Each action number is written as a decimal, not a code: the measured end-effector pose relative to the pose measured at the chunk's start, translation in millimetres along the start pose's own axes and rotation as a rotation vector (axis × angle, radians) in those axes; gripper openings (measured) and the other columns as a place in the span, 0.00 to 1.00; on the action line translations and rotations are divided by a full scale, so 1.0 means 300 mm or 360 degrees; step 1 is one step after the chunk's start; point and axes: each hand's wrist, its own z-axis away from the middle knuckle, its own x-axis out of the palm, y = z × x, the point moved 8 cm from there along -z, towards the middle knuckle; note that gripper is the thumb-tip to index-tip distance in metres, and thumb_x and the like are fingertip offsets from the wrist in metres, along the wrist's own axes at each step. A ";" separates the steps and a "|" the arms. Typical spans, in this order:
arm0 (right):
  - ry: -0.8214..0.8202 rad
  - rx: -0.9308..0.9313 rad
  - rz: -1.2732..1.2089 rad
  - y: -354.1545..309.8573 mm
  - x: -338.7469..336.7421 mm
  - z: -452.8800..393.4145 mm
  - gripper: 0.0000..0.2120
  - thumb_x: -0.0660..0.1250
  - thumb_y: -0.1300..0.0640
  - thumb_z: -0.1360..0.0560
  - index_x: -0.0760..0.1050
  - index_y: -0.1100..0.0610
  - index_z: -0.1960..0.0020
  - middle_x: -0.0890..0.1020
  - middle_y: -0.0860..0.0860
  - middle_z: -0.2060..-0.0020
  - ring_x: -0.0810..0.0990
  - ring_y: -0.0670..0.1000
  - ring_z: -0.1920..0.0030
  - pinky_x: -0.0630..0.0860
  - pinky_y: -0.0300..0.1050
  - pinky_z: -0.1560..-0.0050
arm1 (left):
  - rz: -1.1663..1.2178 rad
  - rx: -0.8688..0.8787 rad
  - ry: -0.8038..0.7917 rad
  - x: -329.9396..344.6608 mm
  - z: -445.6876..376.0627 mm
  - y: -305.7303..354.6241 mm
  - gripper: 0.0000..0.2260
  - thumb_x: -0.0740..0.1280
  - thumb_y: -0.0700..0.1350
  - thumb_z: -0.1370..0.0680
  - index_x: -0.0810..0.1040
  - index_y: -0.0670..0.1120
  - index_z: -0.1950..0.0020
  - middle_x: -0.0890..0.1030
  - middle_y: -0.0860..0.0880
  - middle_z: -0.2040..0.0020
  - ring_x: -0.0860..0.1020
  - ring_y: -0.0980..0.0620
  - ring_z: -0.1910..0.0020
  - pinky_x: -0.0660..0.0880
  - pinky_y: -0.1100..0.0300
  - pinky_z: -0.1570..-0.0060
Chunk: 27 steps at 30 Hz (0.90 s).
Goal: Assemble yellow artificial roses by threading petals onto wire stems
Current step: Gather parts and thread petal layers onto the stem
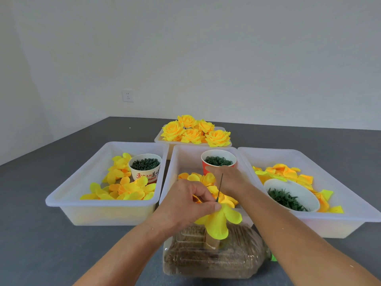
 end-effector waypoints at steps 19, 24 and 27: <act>0.0242 0.0569 -0.1910 0.159 -0.104 0.157 0.14 0.69 0.60 0.26 0.67 0.58 0.67 0.72 0.57 0.67 0.75 0.52 0.65 0.78 0.46 0.63 | 0.0003 0.0037 0.0035 -0.004 0.008 -0.001 0.09 0.74 0.41 0.30 0.79 0.51 0.69 0.79 0.54 0.66 0.76 0.53 0.62 0.74 0.49 0.50; 0.0207 0.0586 -0.2399 0.124 -0.106 0.229 0.02 0.71 0.63 0.30 0.79 0.59 0.60 0.83 0.54 0.65 0.82 0.50 0.66 0.80 0.45 0.64 | -0.0011 0.0032 0.0033 -0.003 0.009 0.001 0.09 0.74 0.41 0.30 0.79 0.51 0.69 0.79 0.54 0.66 0.76 0.53 0.62 0.74 0.49 0.52; 0.0209 0.0527 -0.2507 0.095 -0.125 0.260 0.04 0.71 0.64 0.30 0.81 0.58 0.56 0.84 0.54 0.61 0.83 0.53 0.62 0.80 0.47 0.60 | -0.0013 0.0036 0.0040 -0.003 0.008 -0.002 0.09 0.74 0.41 0.30 0.80 0.51 0.68 0.79 0.55 0.67 0.76 0.54 0.63 0.74 0.49 0.52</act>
